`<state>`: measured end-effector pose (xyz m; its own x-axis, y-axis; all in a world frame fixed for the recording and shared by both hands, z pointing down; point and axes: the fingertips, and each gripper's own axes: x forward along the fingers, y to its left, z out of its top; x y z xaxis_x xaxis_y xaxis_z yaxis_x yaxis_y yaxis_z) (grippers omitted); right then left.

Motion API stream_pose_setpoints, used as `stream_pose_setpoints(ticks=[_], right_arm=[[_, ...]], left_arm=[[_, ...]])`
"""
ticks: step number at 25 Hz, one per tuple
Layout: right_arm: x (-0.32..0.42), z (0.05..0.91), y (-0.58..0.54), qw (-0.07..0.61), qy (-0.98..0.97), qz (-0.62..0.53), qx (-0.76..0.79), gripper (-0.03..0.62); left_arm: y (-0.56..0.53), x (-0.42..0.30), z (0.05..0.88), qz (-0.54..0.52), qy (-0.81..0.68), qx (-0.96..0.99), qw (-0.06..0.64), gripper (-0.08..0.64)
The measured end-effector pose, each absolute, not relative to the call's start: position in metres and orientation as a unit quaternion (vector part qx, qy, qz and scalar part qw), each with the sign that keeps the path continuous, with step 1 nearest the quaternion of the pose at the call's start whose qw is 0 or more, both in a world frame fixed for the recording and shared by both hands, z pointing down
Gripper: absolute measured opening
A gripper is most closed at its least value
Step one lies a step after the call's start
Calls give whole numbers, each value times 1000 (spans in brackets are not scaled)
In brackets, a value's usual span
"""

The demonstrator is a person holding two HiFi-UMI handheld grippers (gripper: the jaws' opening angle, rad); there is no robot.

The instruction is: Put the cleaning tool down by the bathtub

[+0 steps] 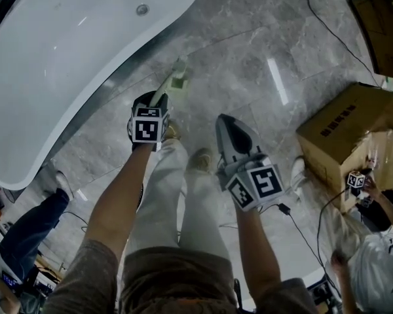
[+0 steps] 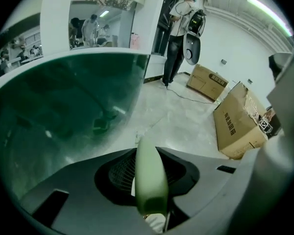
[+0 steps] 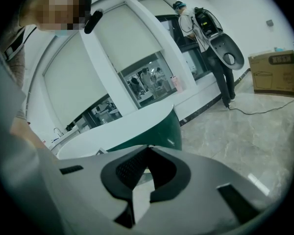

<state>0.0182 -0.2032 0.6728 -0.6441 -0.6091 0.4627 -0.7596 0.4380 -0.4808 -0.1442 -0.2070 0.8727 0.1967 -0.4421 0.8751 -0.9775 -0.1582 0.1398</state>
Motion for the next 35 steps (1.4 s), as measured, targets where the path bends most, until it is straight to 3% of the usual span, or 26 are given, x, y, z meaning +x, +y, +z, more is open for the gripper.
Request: stream_pose_setpoints(ticks=[12,35], right_arm=[[19,683,-211,113,-832,351,415,3],[41,707,-204,109,-805,386,436,3]], left_arm=[[-202,-144,940,430,-475,623,449,118],[-210,-126,986,508,-431,584,465,123]])
